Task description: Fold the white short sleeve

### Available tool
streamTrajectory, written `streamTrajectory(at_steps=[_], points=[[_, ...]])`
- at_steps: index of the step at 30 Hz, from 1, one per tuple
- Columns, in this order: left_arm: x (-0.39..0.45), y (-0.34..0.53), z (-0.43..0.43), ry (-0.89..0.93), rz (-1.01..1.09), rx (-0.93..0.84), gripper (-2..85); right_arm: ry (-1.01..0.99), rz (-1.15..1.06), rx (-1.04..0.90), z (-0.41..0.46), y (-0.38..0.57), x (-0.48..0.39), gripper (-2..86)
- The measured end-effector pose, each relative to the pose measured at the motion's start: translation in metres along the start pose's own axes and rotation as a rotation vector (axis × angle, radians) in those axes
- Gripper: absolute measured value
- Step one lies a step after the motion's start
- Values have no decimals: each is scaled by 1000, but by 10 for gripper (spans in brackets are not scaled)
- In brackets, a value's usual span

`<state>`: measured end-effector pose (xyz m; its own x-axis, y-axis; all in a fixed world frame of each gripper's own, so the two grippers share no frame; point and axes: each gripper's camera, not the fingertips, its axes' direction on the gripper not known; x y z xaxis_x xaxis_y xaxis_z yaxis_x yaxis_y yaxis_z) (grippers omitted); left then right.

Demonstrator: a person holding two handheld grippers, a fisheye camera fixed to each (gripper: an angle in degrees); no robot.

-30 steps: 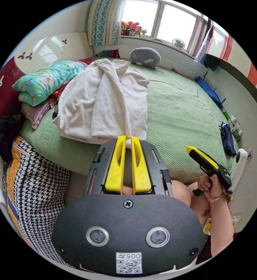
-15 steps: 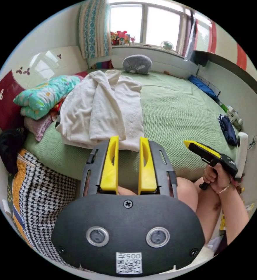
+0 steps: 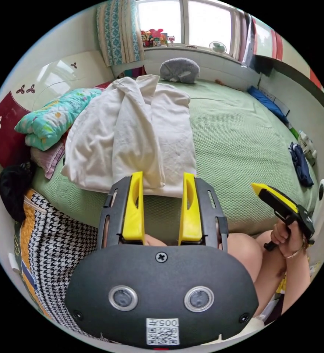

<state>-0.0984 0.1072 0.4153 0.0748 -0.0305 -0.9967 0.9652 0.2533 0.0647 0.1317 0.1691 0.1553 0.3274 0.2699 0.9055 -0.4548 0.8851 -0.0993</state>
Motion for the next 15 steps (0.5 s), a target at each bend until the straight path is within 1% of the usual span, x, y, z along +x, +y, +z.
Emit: streamTrajectory(at_steps=[4,12,15], points=[[-17,2,3,-21,-109,1,88,2,10,6,3,-2,4,-10],[-36,5,7,-7,-89,0,69,21,-3,-3,14,-7,2,-10],[-48,8,7,57,-105,16,45,28,9,4,17,-9,4,-10]])
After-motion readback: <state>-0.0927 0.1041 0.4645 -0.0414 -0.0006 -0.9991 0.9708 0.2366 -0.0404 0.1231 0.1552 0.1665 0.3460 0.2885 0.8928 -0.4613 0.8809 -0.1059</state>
